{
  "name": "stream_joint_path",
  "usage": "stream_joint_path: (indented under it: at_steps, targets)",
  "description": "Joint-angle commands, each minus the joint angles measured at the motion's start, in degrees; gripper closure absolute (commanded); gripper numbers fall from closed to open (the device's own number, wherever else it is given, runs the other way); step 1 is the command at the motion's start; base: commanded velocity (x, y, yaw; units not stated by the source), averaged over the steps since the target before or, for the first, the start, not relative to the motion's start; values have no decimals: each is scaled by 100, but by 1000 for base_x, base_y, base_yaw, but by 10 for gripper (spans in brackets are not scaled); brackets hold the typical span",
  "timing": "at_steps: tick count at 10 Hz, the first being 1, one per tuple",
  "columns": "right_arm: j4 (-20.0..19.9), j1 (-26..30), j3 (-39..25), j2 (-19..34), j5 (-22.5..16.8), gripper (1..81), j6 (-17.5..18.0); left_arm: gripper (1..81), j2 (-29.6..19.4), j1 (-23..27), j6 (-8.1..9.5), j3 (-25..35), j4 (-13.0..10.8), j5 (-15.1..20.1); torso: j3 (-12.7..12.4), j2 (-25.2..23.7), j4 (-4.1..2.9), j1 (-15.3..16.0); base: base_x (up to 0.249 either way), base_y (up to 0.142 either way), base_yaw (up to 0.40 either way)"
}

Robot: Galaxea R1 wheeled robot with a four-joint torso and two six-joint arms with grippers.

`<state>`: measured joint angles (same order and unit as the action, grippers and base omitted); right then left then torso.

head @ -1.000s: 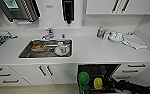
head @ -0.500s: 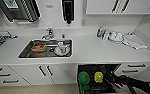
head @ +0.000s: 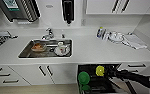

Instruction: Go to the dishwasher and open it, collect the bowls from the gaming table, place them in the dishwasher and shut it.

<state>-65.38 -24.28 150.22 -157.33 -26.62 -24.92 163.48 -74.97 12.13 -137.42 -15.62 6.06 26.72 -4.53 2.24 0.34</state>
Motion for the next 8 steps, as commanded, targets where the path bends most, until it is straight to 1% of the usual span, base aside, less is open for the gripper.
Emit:
stream_joint_path:
  at_steps: [1,2,3,6,8]
  targets:
    - [-326,1060,225,147,-387,10,-22,10,-78,83,-18,58,49,379,0,0,0,0,0,0,0]
    - [-361,1061,199,156,-422,10,-31,10,-78,66,-18,58,58,379,0,0,-2,0,0,0,0]
    - [-475,983,182,164,-458,10,-48,10,-78,39,-18,58,50,370,0,0,-2,0,0,0,0]
    - [-494,832,129,296,-519,10,-57,10,-16,39,-18,58,6,326,0,0,-2,0,0,0,0]
    - [-502,832,111,375,-537,10,-75,10,10,30,-18,58,-3,308,0,0,-2,0,0,0,0]
